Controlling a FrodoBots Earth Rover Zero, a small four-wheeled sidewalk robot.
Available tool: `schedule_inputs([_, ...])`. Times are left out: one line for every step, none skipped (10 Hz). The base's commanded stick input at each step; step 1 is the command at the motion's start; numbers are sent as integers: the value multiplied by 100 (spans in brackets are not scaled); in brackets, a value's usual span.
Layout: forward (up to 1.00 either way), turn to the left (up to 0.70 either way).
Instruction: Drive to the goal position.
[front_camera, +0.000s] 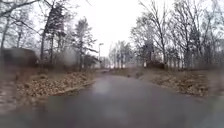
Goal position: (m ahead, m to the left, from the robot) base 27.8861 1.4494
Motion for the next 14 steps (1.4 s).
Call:
schedule_inputs([100, 0])
schedule_inputs([100, 0])
schedule_inputs([100, 0])
schedule_inputs([100, 0])
schedule_inputs([100, 0])
schedule_inputs([100, 0])
schedule_inputs([100, 0])
schedule_inputs([100, 0])
schedule_inputs([100, 0])
schedule_inputs([100, 0])
schedule_inputs([100, 0])
schedule_inputs([100, 0])
schedule_inputs([100, 0])
schedule_inputs([100, 0])
